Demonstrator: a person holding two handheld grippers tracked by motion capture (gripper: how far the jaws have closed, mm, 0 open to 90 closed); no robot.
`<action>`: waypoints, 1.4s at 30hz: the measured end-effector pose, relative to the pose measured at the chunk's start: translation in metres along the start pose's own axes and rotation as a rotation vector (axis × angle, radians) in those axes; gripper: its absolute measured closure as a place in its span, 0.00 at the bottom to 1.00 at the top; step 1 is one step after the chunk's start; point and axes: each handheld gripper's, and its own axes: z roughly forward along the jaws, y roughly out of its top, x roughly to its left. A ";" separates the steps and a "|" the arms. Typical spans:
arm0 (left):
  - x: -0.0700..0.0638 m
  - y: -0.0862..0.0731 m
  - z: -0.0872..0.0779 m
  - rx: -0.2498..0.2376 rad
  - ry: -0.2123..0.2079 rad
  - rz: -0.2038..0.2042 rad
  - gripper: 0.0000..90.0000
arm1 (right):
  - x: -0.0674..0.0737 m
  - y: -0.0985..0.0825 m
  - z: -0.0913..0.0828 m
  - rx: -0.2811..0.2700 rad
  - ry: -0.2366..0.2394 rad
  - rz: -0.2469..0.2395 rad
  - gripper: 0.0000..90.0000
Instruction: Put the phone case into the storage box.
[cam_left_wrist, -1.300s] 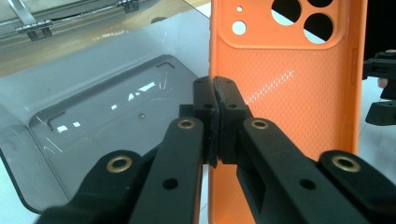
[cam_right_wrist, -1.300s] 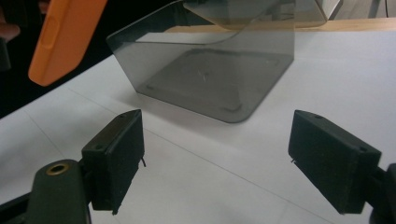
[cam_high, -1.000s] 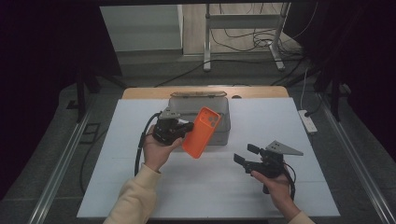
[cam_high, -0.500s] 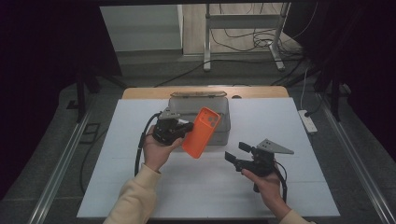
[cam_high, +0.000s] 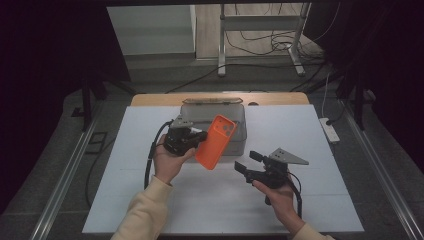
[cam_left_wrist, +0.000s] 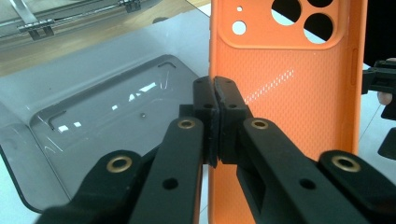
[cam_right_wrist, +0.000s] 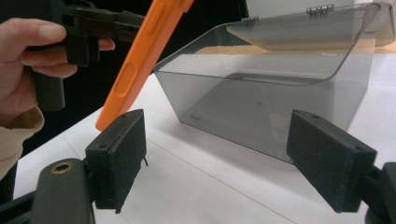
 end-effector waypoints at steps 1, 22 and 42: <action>0.000 0.000 0.000 0.000 0.000 0.000 0.99 | 0.000 0.000 0.000 0.000 0.000 0.000 0.22; -0.001 0.000 0.000 -0.007 0.002 0.003 0.99 | 0.012 0.005 0.009 -0.021 0.017 -0.013 0.23; -0.002 0.000 -0.001 -0.012 0.004 0.002 0.99 | 0.022 0.010 0.016 -0.026 0.036 -0.027 0.23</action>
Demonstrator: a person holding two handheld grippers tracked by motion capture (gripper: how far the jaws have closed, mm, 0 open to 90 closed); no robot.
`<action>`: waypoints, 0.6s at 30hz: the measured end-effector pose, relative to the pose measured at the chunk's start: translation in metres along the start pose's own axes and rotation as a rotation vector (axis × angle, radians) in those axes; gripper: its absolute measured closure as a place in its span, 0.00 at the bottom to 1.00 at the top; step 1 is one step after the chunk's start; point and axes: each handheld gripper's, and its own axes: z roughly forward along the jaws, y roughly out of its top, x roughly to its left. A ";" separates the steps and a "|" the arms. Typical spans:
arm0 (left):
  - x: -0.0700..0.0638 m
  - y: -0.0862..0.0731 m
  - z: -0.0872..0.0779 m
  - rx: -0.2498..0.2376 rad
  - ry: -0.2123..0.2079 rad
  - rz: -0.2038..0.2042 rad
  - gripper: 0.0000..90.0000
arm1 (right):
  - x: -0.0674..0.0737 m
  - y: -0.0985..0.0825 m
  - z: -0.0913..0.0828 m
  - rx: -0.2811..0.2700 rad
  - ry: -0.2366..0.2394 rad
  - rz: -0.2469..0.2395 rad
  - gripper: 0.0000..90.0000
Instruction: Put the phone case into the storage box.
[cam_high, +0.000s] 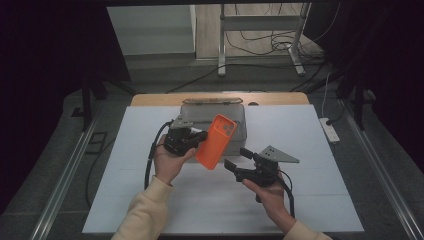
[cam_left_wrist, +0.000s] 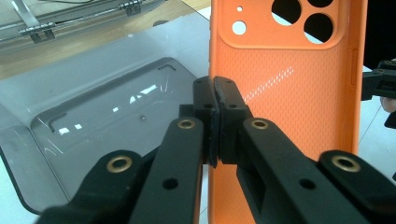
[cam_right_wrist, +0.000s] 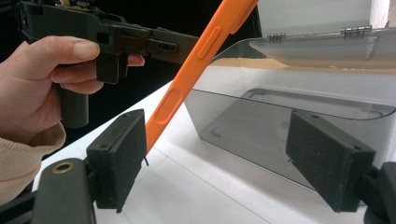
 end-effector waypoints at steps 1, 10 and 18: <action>0.000 0.000 0.000 0.000 0.000 0.000 0.99 | 0.000 0.000 0.000 0.000 0.000 0.000 0.23; 0.000 0.000 0.000 -0.003 0.002 0.001 0.99 | 0.004 0.001 0.003 -0.004 0.005 -0.009 0.23; -0.001 0.000 0.001 -0.001 0.002 0.002 0.99 | 0.005 0.002 0.006 -0.015 -0.001 -0.010 0.23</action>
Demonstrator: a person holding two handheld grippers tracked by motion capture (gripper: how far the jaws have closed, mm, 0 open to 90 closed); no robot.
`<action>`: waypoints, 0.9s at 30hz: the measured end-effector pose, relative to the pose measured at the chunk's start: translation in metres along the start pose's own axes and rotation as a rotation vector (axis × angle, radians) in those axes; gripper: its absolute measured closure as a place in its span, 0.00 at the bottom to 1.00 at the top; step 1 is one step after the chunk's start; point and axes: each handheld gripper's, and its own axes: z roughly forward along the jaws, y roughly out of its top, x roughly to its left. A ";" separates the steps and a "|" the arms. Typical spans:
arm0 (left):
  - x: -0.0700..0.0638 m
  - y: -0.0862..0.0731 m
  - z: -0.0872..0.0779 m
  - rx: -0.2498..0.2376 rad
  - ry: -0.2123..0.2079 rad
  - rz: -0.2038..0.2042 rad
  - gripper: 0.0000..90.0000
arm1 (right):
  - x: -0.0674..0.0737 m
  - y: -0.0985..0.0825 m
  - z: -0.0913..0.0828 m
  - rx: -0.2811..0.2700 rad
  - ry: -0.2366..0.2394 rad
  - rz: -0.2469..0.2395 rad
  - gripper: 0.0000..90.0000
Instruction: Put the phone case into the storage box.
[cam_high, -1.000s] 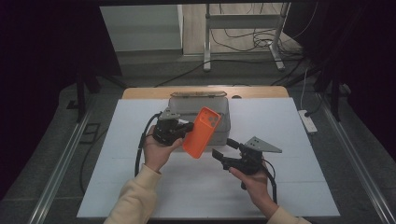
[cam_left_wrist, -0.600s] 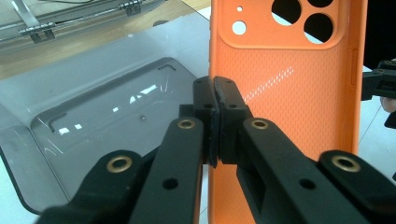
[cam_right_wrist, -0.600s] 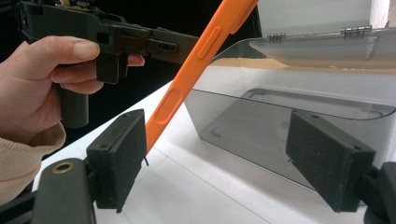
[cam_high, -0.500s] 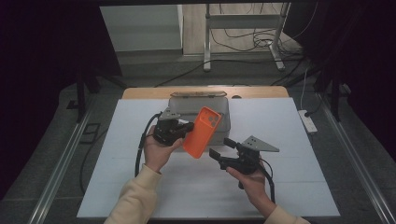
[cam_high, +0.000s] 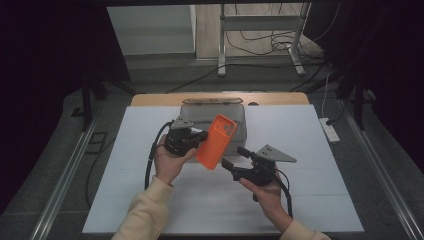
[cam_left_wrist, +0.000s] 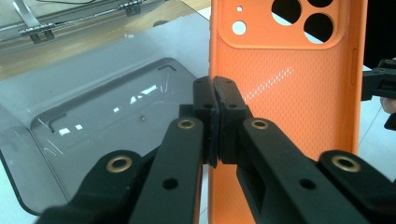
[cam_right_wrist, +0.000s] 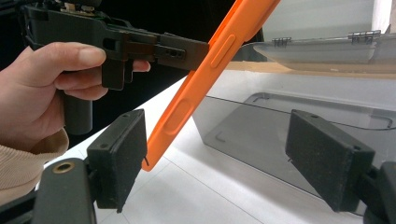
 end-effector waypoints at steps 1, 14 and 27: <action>0.000 0.000 0.000 0.001 0.000 0.000 0.99 | 0.000 0.000 0.000 0.000 0.000 0.000 0.23; 0.000 -0.001 0.000 -0.001 0.002 0.000 0.99 | 0.002 0.002 0.005 -0.003 0.006 0.004 0.23; -0.001 -0.001 0.001 0.000 0.003 0.002 0.99 | 0.002 0.003 0.010 -0.005 0.001 0.008 0.24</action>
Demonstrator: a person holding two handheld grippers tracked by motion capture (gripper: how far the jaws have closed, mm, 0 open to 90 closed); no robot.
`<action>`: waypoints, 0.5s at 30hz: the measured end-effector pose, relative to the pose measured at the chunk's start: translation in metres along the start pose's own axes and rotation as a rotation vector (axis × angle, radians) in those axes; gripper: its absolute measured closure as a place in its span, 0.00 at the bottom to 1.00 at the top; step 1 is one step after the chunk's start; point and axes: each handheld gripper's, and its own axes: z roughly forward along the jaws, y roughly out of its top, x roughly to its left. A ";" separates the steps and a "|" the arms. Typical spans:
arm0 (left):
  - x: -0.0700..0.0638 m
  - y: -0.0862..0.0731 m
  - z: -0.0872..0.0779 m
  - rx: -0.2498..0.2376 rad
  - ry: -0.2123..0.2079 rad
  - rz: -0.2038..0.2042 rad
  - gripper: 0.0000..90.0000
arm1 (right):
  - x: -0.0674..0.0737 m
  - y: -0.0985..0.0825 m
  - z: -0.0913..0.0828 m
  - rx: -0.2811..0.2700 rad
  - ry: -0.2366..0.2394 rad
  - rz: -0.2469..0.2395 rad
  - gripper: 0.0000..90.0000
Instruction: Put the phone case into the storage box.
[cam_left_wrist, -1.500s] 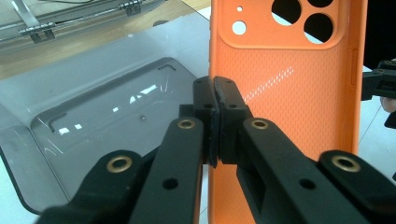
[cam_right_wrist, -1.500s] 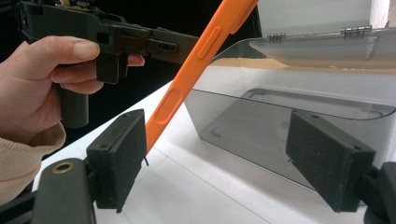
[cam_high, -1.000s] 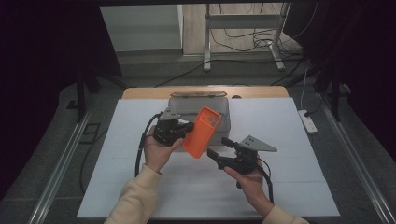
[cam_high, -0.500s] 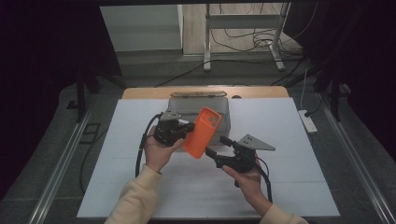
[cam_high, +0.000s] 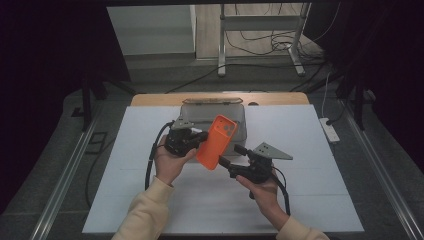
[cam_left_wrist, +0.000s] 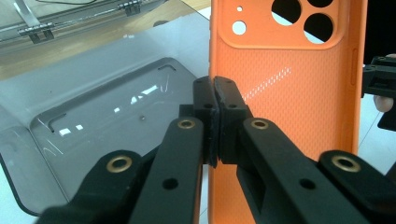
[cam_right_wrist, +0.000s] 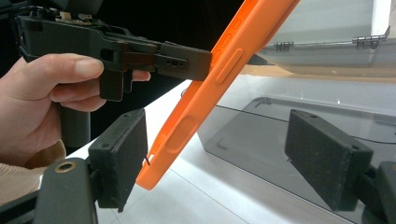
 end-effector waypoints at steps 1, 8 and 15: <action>0.000 0.000 0.000 0.000 0.000 0.000 0.99 | 0.000 0.000 0.000 -0.001 -0.001 0.001 0.24; 0.000 0.000 0.000 0.000 0.000 0.002 0.99 | 0.000 0.001 0.002 -0.006 0.001 0.007 0.24; 0.000 0.000 0.000 -0.003 0.000 0.002 0.99 | 0.002 0.002 0.005 -0.008 0.002 0.009 0.24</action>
